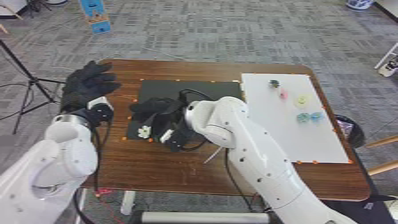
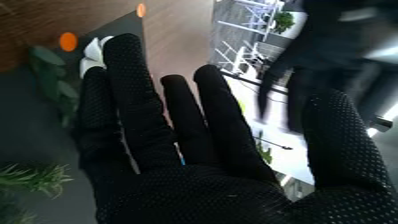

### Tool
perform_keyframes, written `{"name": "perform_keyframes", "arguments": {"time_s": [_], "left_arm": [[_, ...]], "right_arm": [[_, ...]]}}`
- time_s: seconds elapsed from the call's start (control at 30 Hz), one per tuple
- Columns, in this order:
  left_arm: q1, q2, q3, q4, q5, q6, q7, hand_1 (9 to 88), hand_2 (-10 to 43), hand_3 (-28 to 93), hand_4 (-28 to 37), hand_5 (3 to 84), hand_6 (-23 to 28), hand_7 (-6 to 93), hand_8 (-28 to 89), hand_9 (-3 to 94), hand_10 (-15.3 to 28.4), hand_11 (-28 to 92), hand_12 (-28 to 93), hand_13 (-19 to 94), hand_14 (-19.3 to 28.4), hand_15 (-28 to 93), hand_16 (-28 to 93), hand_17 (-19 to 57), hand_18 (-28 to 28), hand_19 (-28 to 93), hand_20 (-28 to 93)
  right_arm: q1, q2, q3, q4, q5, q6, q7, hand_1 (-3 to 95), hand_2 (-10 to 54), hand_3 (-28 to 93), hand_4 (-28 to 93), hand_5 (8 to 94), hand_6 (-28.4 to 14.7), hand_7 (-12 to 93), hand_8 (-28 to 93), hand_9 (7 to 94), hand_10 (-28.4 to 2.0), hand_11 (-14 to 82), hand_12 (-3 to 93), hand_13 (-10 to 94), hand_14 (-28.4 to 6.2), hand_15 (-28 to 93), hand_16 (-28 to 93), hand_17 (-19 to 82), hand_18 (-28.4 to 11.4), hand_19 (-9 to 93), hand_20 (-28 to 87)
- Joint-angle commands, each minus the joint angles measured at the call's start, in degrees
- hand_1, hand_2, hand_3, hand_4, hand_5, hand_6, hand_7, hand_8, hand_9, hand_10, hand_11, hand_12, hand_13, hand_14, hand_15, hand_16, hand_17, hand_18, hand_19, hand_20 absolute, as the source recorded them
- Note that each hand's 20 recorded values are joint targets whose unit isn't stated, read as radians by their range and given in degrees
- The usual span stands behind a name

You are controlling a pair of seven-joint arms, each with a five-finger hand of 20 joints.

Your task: Arrange flowers

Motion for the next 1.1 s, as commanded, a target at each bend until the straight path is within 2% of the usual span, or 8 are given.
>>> {"name": "perform_keyframes", "arguments": {"time_s": [0.03, 0.17, 0.3, 0.5, 0.63, 0.77, 0.93, 1.1], "left_arm": [[20.2, 2.17, -23.58, 2.50, 5.56, -40.00, -1.91, 32.5, 11.7, 67, -19.7, 63.7, 3.7, 20.4, -5, 67.0, 13.8, 29, 23, 61, 18.7, 47, 10, 18.1, 17.7, 48, 40], [20.8, 2.25, -24.94, 2.52, 6.01, -41.89, -2.58, 32.7, 11.4, 68, -19.4, 64.9, 4.3, 21.6, -4, 66.8, 14.8, 32, 25, 59, 19.2, 53, 10, 17.4, 18.0, 49, 41], [22.1, 2.10, -27.14, 2.35, 9.00, -44.64, -3.13, 33.1, 11.2, 68, -19.2, 67.2, 5.2, 22.5, -3, 67.4, 16.1, 37, 26, 58, 19.7, 59, 10, 16.7, 18.4, 51, 43], [24.7, 0.68, -28.91, 1.93, 10.21, -42.85, -2.42, 33.7, 10.5, 68, -18.9, 68.1, 6.2, 21.8, -2, 66.7, 17.3, 36, 26, 56, 20.0, 60, 10, 16.3, 18.2, 51, 43], [25.5, -0.49, -30.18, 1.77, 12.01, -43.36, -2.39, 33.9, 10.4, 69, -18.8, 68.0, 6.3, 21.1, -2, 66.1, 17.8, 35, 26, 56, 20.2, 60, 9, 16.2, 18.0, 51, 43], [27.3, -2.38, -31.76, 2.29, 13.51, -40.86, -0.76, 33.7, 10.3, 69, -18.6, 67.8, 6.0, 20.7, -1, 65.8, 18.0, 34, 26, 55, 20.4, 61, 9, 16.0, 17.9, 50, 42], [29.0, -3.02, -31.41, 3.51, 13.97, -34.34, -0.23, 33.8, 10.3, 69, -18.7, 66.4, 5.1, 22.1, -1, 65.2, 16.3, 35, 26, 55, 19.7, 60, 8, 16.1, 17.6, 50, 42], [30.3, -3.43, -31.98, 5.34, 13.36, -33.60, 0.51, 33.9, 10.4, 70, -18.7, 65.2, 4.7, 23.7, -2, 63.8, 15.6, 36, 25, 54, 19.2, 60, 8, 16.2, 17.3, 49, 42]], "right_arm": [[0.4, 2.0, -0.7, -1.1, 1.2, 4.5, -0.9, 19.3, 19.6, 51, -16, 46.1, -9.6, 14, -9, 41.1, -16.9, 7.2, 11.1, 47, -22.5, 48, 24, 16, -25.0, 59, 50], [0.3, 2.5, -1.0, -1.3, 1.6, 4.9, -1.1, 19.8, 19.5, 51, -16, 46.6, -9.6, 14, -9, 41.6, -17.0, 7.9, 11.2, 47, -22.4, 48, 24, 15, -24.9, 58, 49], [0.0, 2.3, -0.9, -1.3, 1.8, 4.0, 0.0, 20.6, 19.3, 50, -16, 47.1, -9.9, 14, -10, 42.2, -17.0, 8.3, 11.0, 48, -22.2, 49, 24, 16, -25.0, 59, 50], [-1.2, 0.8, -0.6, -0.9, 1.9, -0.9, 2.5, 22.4, 19.1, 48, -15, 46.7, -10.0, 13, -9, 45.3, -16.8, 9.0, 10.2, 51, -21.5, 52, 25, 18, -25.6, 63, 51], [-2.0, -0.6, -0.1, -0.1, 2.8, -5.2, 3.4, 23.1, 19.2, 46, -15, 43.8, -9.3, 13, -10, 47.0, -16.3, 8.7, 9.2, 55, -20.9, 55, 26, 20, -26.3, 66, 53], [-2.3, -3.4, 3.1, 2.6, 6.1, -11.2, 5.1, 22.0, 19.1, 46, -14, 41.9, -8.8, 13, -10, 46.0, -16.1, 8.2, 8.2, 57, -20.7, 55, 26, 21, -26.5, 66, 53], [-2.9, -3.7, 2.4, 2.4, 5.7, -10.3, 3.4, 20.4, 19.4, 46, -14, 40.6, -8.4, 15, -11, 44.8, -15.8, 8.3, 7.6, 57, -20.5, 54, 26, 21, -26.6, 66, 54], [-3.2, -4.2, 3.0, 2.8, 6.1, -10.2, 3.8, 20.4, 19.6, 46, -14, 40.1, -8.5, 14, -11, 44.5, -15.6, 8.2, 7.4, 58, -20.2, 54, 26, 21, -26.7, 66, 54]]}}
